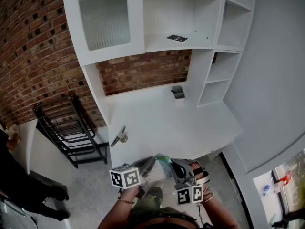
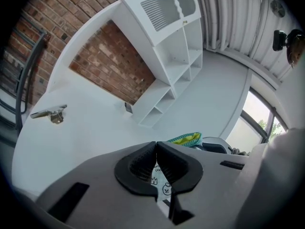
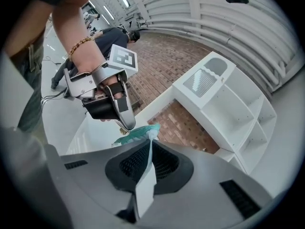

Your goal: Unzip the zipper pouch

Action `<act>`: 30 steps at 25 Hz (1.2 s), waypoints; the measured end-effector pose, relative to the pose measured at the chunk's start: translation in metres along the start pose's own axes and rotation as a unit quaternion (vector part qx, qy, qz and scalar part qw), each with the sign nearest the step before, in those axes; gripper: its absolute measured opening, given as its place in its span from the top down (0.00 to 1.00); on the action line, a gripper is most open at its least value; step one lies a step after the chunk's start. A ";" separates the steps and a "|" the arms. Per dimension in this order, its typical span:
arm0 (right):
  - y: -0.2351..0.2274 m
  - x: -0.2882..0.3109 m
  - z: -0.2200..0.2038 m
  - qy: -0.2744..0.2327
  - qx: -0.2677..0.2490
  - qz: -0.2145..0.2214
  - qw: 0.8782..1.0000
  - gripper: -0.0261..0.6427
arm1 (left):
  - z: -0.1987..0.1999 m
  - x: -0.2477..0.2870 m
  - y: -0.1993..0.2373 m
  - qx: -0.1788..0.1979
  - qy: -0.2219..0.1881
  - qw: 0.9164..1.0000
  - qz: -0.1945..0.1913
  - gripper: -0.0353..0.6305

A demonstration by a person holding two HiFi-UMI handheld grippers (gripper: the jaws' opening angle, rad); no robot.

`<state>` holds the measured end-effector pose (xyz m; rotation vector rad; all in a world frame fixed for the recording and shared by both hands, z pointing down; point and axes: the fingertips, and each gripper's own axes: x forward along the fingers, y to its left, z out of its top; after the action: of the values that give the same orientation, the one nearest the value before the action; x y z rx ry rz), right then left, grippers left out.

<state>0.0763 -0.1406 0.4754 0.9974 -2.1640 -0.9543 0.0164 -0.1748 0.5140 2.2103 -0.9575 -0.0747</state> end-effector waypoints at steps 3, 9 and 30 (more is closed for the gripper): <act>-0.003 -0.003 -0.004 0.000 0.028 -0.001 1.000 0.95 | 0.001 -0.001 0.002 0.011 0.000 1.000 0.008 0.94; -0.007 -0.006 -0.012 0.004 0.054 -0.003 0.999 0.95 | -0.001 -0.004 0.006 0.016 0.000 1.000 0.016 0.94; -0.025 0.006 -0.035 0.020 0.120 -0.009 0.993 0.95 | 0.014 -0.022 0.039 0.036 -0.011 0.997 0.070 0.94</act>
<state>0.1085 -0.1697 0.4779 1.1397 -2.2770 -0.6861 -0.0278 -0.1871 0.5241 2.2036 -1.1417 -0.0001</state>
